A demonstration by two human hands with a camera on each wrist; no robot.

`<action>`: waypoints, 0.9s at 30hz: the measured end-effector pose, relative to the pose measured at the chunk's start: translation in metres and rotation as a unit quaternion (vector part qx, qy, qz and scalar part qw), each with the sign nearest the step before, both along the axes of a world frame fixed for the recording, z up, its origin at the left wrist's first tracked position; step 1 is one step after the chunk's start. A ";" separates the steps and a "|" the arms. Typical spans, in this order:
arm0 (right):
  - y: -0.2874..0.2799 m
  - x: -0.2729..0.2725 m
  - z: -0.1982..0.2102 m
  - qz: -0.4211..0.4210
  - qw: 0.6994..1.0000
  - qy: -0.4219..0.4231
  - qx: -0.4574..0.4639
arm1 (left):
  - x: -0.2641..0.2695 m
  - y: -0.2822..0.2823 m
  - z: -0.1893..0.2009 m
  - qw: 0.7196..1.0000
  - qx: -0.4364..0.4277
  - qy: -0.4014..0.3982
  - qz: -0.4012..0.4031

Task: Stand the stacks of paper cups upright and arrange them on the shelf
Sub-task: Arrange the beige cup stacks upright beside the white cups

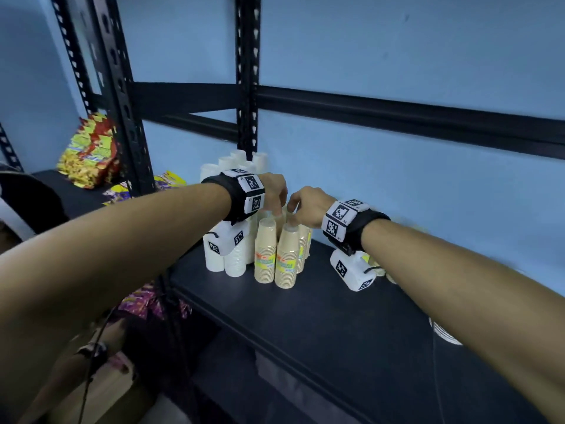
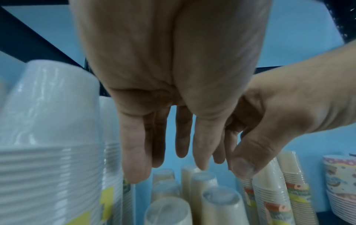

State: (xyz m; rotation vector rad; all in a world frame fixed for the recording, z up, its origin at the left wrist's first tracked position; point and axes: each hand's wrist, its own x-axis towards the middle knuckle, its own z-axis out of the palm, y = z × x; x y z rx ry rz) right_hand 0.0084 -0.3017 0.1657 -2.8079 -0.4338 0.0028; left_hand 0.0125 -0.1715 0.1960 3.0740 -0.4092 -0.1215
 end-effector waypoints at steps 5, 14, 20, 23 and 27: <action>0.009 -0.002 -0.011 0.000 1.000 0.018 -0.017 | -0.003 0.007 -0.014 1.000 0.012 0.007 -0.002; 0.012 -0.002 -0.017 -0.001 0.999 0.041 -0.011 | 0.000 0.012 -0.028 0.999 -0.004 0.040 -0.015; 0.014 -0.006 -0.016 0.010 0.999 0.044 -0.010 | 0.004 0.016 -0.034 0.997 -0.039 0.062 -0.024; 0.014 -0.007 -0.015 0.013 0.999 0.048 -0.018 | 0.004 0.017 -0.038 0.997 -0.047 0.053 -0.027; 0.014 -0.008 -0.014 0.011 0.999 0.046 -0.024 | 0.004 0.017 -0.039 0.996 -0.057 0.054 -0.034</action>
